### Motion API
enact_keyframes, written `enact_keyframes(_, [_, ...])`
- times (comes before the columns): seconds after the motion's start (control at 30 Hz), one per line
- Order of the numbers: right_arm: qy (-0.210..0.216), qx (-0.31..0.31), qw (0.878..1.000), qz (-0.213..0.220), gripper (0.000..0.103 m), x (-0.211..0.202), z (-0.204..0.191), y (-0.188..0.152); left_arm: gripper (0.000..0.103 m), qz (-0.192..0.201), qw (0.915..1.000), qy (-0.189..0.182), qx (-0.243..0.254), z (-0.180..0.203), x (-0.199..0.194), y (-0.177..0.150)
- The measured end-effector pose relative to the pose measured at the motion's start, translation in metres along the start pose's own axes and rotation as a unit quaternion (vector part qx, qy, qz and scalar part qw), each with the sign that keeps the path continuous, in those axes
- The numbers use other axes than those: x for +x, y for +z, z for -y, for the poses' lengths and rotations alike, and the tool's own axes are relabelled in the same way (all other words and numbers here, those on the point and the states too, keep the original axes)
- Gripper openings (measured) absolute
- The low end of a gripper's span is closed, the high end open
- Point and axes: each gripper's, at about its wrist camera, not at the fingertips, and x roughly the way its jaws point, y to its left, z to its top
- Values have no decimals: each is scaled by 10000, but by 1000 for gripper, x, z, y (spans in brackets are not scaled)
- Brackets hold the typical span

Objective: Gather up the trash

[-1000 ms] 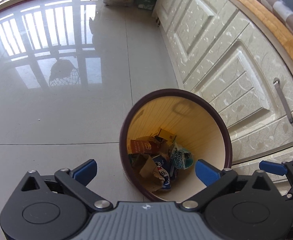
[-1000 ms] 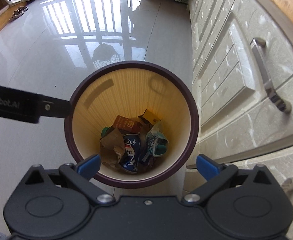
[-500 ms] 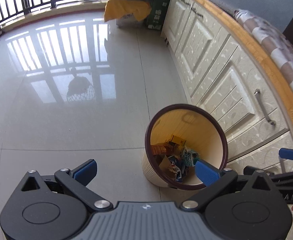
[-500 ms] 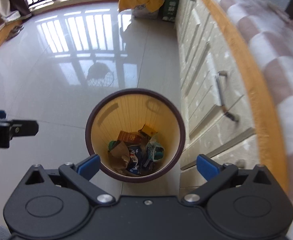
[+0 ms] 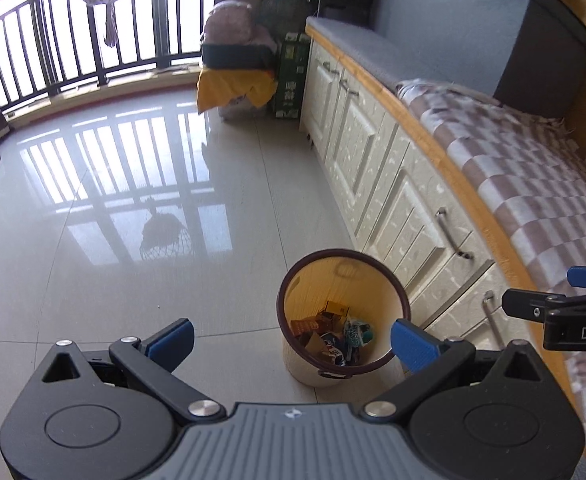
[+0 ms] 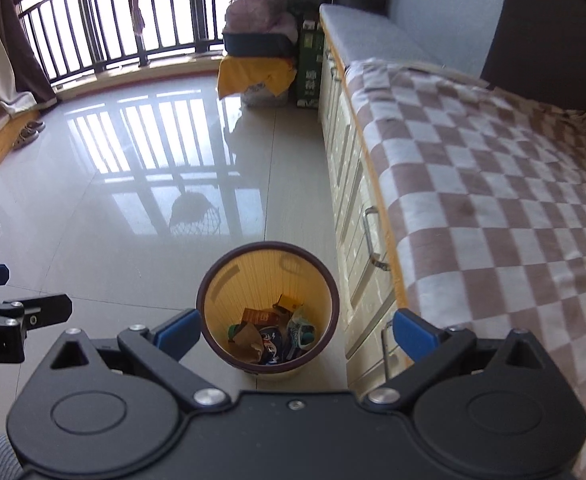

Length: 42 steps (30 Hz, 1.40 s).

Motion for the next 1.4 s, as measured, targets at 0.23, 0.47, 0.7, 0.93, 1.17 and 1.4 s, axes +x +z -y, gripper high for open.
enact_keyframes(0.23, [-73,85,9993,348,103,-57,9,-12,103,361,9993,-26,-24,14,-55,-4])
enact_keyframes(0.47, [-105,145,9977,647,103,-107,18,-30,103,543,9985,-65,0,24,-91,-17])
enact_keyframes(0.7, [-193,208,9960,846,103,-146,27,-49,103,721,9974,68,-35,29,-121,-35])
enact_keyframes(0.93, [-238,253,9945,989,103,-171,34,-69,103,895,9959,109,35,40,-141,-51])
enact_keyframes(1.17, [-301,307,9939,1013,103,-182,39,-86,103,956,9952,62,182,50,-151,-62])
enact_keyframes(1.4, [-329,331,9939,995,103,-186,38,-97,103,935,9953,98,238,50,-153,-71])
